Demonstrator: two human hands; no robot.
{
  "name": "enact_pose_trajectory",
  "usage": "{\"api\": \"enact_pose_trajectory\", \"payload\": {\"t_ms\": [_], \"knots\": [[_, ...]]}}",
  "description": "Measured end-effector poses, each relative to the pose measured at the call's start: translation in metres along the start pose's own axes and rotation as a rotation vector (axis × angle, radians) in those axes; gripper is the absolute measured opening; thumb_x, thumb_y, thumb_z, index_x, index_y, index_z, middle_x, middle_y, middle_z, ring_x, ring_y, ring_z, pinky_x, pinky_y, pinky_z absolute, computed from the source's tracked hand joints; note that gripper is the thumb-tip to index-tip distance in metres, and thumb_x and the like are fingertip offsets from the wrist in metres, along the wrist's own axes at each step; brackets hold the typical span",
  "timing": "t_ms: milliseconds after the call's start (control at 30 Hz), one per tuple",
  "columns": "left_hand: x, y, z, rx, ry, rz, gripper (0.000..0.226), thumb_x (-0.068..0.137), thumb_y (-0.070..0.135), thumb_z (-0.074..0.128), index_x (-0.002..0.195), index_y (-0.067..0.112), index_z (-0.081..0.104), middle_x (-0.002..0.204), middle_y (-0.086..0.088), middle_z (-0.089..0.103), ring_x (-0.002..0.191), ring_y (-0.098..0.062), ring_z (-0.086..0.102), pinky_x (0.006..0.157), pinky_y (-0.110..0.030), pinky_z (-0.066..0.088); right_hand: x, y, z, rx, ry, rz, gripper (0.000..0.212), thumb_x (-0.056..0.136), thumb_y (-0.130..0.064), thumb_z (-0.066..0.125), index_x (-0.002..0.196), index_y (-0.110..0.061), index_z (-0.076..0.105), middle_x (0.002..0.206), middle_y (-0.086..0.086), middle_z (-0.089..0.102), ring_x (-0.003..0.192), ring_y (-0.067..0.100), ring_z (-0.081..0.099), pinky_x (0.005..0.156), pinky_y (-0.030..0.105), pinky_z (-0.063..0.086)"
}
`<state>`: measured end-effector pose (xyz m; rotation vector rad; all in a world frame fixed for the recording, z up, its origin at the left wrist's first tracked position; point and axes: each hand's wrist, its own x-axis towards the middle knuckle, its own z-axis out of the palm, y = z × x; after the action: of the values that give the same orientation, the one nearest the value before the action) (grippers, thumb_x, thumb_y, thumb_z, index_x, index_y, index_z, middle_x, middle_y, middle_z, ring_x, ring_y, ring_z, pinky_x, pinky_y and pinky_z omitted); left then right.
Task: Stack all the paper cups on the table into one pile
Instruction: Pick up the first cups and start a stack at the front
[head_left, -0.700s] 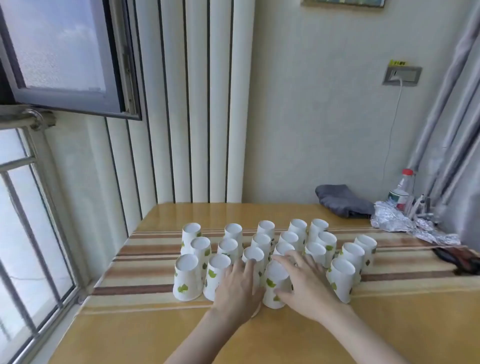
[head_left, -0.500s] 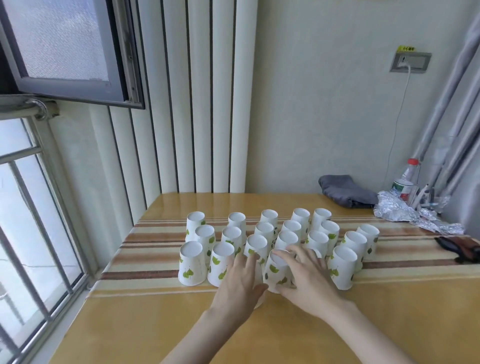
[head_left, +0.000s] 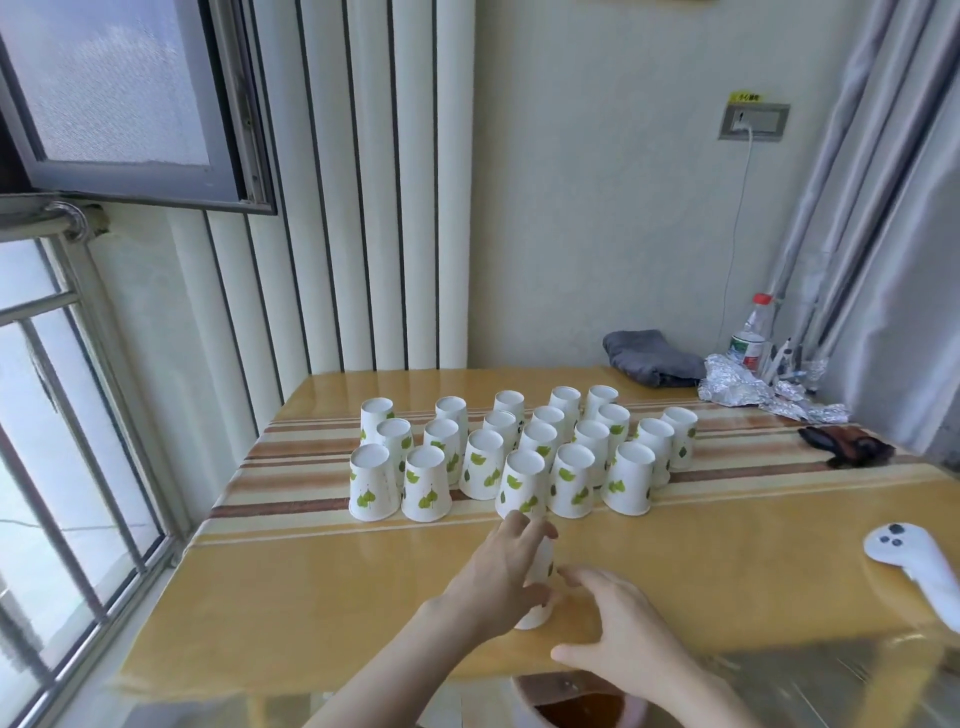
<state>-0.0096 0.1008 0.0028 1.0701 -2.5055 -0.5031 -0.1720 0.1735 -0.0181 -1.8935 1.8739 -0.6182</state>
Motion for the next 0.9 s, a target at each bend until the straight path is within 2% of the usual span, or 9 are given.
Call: {"api": "enact_pose_trajectory", "payload": {"t_ms": [100, 200, 300, 367, 433, 567, 667, 800, 900], "knots": [[-0.001, -0.007, -0.012, -0.113, -0.003, 0.019, 0.073, 0.08, 0.049, 0.067, 0.141, 0.026, 0.034, 0.139, 0.001, 0.039, 0.124, -0.019, 0.042, 0.102, -0.029, 0.039, 0.009, 0.002, -0.012, -0.01, -0.02, 0.006, 0.076, 0.067, -0.033, 0.065, 0.139, -0.034, 0.039, 0.132, -0.019, 0.047, 0.126, 0.005, 0.043, 0.103, 0.021, 0.037], [0.008, -0.025, -0.046, -0.273, 0.248, -0.074, 0.059, 0.084, 0.057, 0.056, 0.132, 0.025, 0.047, 0.132, 0.009, 0.049, 0.123, -0.01, 0.044, 0.099, -0.021, 0.034, 0.027, 0.002, -0.041, -0.017, 0.047, 0.018, 0.064, 0.074, -0.021, 0.063, 0.135, -0.033, 0.044, 0.126, -0.016, 0.049, 0.114, 0.004, 0.047, 0.094, 0.019, 0.036], [0.027, -0.066, -0.076, -0.029, 0.471, -0.183, 0.053, 0.083, 0.05, 0.056, 0.125, 0.016, 0.054, 0.121, -0.001, 0.053, 0.114, -0.025, 0.049, 0.089, -0.026, 0.036, 0.059, 0.002, -0.07, -0.039, 0.198, 0.05, 0.048, 0.083, -0.018, 0.059, 0.129, -0.029, 0.051, 0.121, -0.011, 0.049, 0.105, 0.007, 0.049, 0.084, 0.021, 0.037], [0.037, -0.087, -0.083, 0.111, 0.427, -0.28, 0.049, 0.087, 0.036, 0.062, 0.13, 0.015, 0.05, 0.127, -0.01, 0.05, 0.117, -0.032, 0.046, 0.09, -0.03, 0.038, 0.086, 0.0, -0.083, -0.077, 0.281, 0.051, 0.045, 0.086, -0.02, 0.058, 0.13, -0.026, 0.052, 0.126, -0.007, 0.049, 0.109, 0.013, 0.051, 0.085, 0.026, 0.04], [0.046, -0.098, -0.082, 0.155, 0.326, -0.353, 0.052, 0.09, 0.034, 0.06, 0.136, 0.016, 0.044, 0.133, -0.012, 0.046, 0.119, -0.033, 0.044, 0.093, -0.033, 0.04, 0.111, -0.006, -0.088, -0.154, 0.299, 0.049, 0.045, 0.087, -0.025, 0.056, 0.132, -0.027, 0.049, 0.135, -0.004, 0.046, 0.12, 0.018, 0.047, 0.091, 0.032, 0.044], [0.06, -0.107, -0.069, 0.23, 0.183, -0.412, 0.056, 0.092, 0.039, 0.055, 0.139, 0.015, 0.037, 0.135, -0.011, 0.043, 0.121, -0.032, 0.045, 0.094, -0.038, 0.044, 0.144, -0.014, -0.081, -0.308, 0.162, 0.068, 0.05, 0.09, -0.035, 0.051, 0.139, -0.033, 0.041, 0.14, -0.003, 0.039, 0.128, 0.02, 0.04, 0.09, 0.034, 0.045], [0.064, -0.11, -0.059, 0.253, 0.178, -0.419, 0.055, 0.092, 0.038, 0.056, 0.138, 0.016, 0.036, 0.13, -0.01, 0.046, 0.117, -0.031, 0.05, 0.08, -0.035, 0.045, 0.156, -0.014, -0.072, -0.37, 0.094, 0.079, 0.052, 0.089, -0.039, 0.051, 0.139, -0.034, 0.04, 0.134, 0.0, 0.041, 0.126, 0.022, 0.04, 0.09, 0.036, 0.046], [0.059, -0.111, -0.052, 0.169, 0.18, -0.397, 0.054, 0.09, 0.03, 0.06, 0.137, 0.019, 0.035, 0.123, -0.013, 0.051, 0.102, -0.033, 0.059, 0.082, -0.038, 0.049, 0.158, -0.008, -0.065, -0.365, 0.054, 0.095, 0.047, 0.09, -0.038, 0.049, 0.137, -0.034, 0.042, 0.127, 0.002, 0.045, 0.12, 0.024, 0.044, 0.086, 0.036, 0.047], [0.05, -0.101, -0.062, 0.095, 0.273, -0.368, 0.052, 0.087, 0.028, 0.064, 0.133, 0.019, 0.041, 0.12, -0.012, 0.051, 0.089, -0.032, 0.062, 0.071, -0.04, 0.052, 0.149, -0.005, -0.064, -0.311, 0.052, 0.096, 0.044, 0.092, -0.032, 0.051, 0.135, -0.035, 0.041, 0.123, 0.004, 0.045, 0.114, 0.024, 0.048, 0.084, 0.035, 0.048]]}}
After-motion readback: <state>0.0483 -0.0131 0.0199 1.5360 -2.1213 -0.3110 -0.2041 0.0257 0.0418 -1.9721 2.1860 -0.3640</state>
